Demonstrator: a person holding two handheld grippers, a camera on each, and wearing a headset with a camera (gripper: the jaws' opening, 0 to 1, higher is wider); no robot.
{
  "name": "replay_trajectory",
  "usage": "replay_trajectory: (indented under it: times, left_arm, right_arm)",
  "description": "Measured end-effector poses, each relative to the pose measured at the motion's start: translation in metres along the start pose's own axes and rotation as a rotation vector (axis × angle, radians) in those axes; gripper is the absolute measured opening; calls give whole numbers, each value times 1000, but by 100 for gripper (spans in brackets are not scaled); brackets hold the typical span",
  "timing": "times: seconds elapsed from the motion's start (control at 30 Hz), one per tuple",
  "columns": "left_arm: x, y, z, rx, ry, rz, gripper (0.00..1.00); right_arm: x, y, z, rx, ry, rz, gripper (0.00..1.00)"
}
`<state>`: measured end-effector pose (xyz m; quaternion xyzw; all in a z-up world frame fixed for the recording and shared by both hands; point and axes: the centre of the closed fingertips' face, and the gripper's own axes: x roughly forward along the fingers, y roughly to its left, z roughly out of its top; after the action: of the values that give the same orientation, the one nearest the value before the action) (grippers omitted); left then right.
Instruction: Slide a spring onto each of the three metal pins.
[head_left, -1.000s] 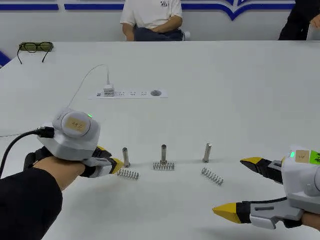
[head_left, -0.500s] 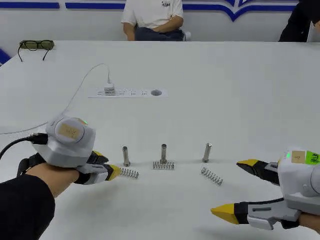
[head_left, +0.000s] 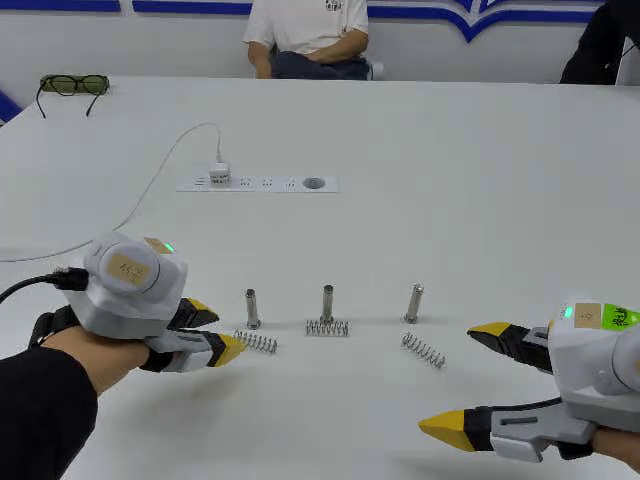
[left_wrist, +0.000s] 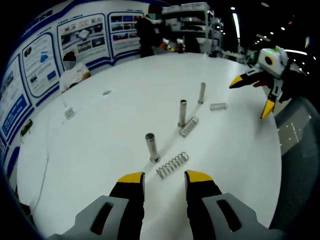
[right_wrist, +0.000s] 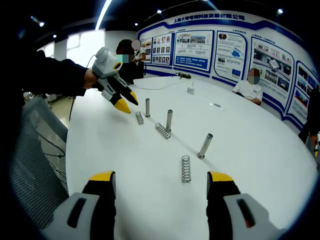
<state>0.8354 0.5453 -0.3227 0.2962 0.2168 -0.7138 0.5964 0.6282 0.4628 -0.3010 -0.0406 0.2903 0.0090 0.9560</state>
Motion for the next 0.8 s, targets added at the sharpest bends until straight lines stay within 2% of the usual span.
replay_trajectory:
  times: [0.33,0.5,0.8]
  left_arm:
    - [13,0,1,54,29,-53,32]
    - [17,-5,2,90,47,-78,30]
    - [22,-10,-3,100,75,-115,22]
  right_arm:
    - [-1,-2,-4,14,3,-9,75]
    - [-2,-4,-6,19,4,-15,75]
    - [-2,-7,-8,27,6,-22,75]
